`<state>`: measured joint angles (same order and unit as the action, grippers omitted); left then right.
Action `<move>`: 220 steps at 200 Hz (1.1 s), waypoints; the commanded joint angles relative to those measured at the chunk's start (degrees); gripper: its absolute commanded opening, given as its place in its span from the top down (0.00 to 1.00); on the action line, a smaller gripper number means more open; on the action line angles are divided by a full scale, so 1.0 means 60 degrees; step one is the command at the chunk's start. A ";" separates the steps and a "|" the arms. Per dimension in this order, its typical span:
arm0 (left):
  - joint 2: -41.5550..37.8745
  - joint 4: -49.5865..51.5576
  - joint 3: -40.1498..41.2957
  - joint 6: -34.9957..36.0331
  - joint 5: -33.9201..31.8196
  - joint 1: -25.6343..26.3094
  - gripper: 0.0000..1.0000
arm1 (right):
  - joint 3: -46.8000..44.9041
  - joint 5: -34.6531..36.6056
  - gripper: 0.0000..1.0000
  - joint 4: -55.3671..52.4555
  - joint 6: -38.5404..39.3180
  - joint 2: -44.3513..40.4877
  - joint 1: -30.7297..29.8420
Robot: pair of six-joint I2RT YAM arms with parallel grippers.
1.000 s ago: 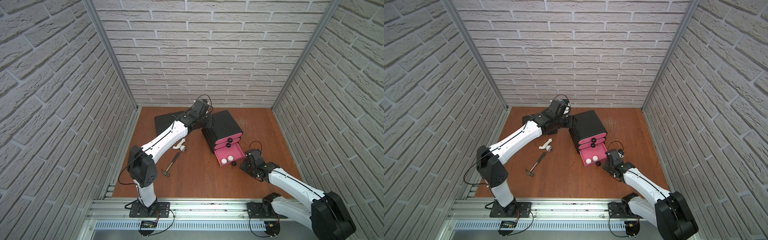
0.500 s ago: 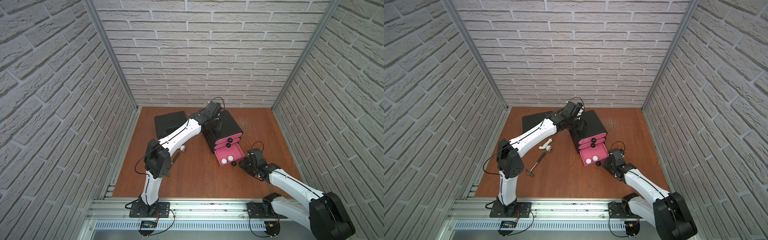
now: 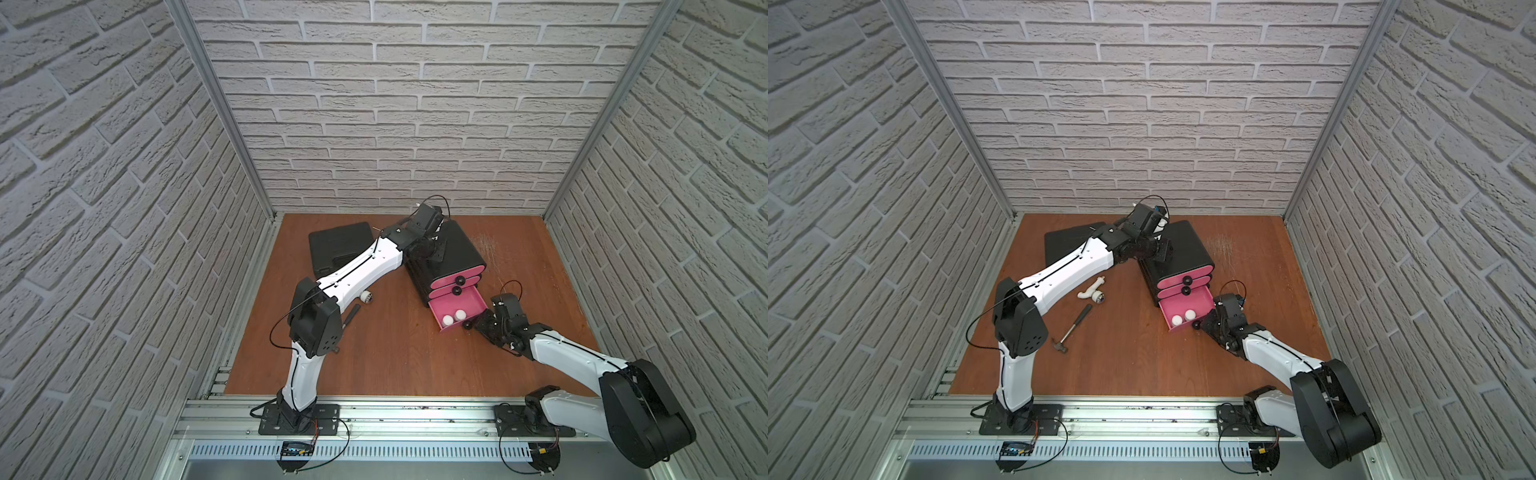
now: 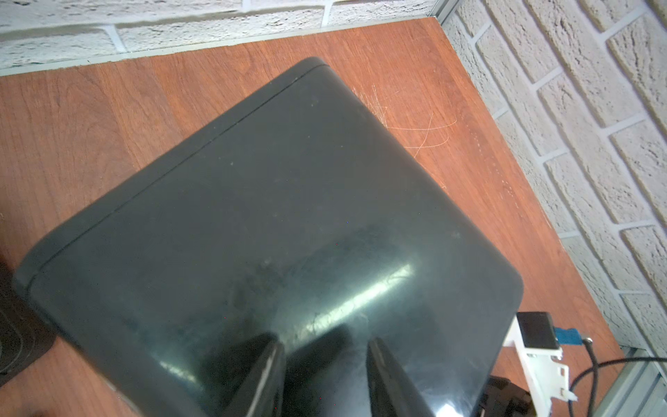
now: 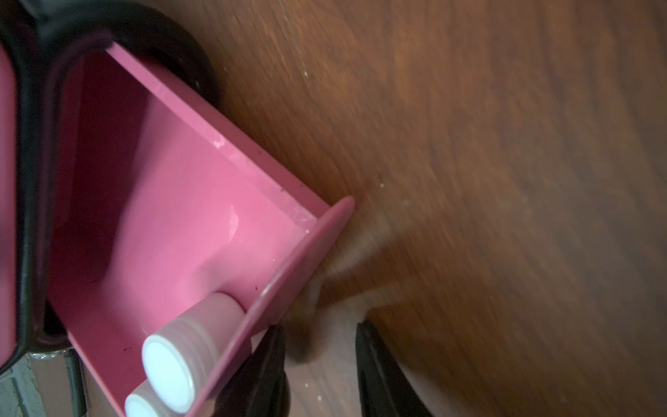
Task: Put the paint cans in the drawer according to color
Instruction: Close the drawer in the storage box.
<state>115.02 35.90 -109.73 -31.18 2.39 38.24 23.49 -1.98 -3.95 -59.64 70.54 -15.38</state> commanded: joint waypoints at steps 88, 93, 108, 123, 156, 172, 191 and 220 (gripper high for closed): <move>-0.0163 0.0552 0.0900 0.0026 0.0123 0.0021 0.58 | 0.0612 -0.0754 0.62 0.2252 -0.0687 0.1445 0.0058; -0.0166 0.0555 0.0901 0.0026 0.0128 0.0007 0.58 | 0.0612 -0.0754 0.62 0.2361 -0.0729 0.1481 0.0066; -0.0164 0.0546 0.0898 0.0026 0.0150 -0.0003 0.58 | 0.0598 -0.0754 0.61 0.2711 -0.0928 0.1620 0.0080; -0.0141 0.0550 0.0915 0.0026 0.0184 -0.0030 0.58 | 0.0583 -0.0839 0.61 0.3111 -0.1109 0.1825 0.0127; -0.0152 0.0535 0.0926 0.0026 0.0216 -0.0095 0.58 | 0.0731 -0.1088 0.60 0.3694 -0.1369 0.2341 0.0204; -0.0157 0.0517 0.0930 0.0040 0.0227 -0.0119 0.58 | 0.0845 -0.1235 0.60 0.3792 -0.1393 0.2566 0.0227; -0.0169 0.0521 0.0957 0.0044 0.0242 -0.0135 0.58 | 0.0861 -0.1243 0.60 0.3968 -0.1500 0.2689 0.0248; -0.0170 0.0506 0.0957 0.0040 0.0266 -0.0148 0.58 | 0.0920 -0.1255 0.60 0.4152 -0.1580 0.2853 0.0281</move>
<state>113.30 33.43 -106.48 -31.09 3.25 37.78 28.01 -8.49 18.26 -67.79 86.78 -13.98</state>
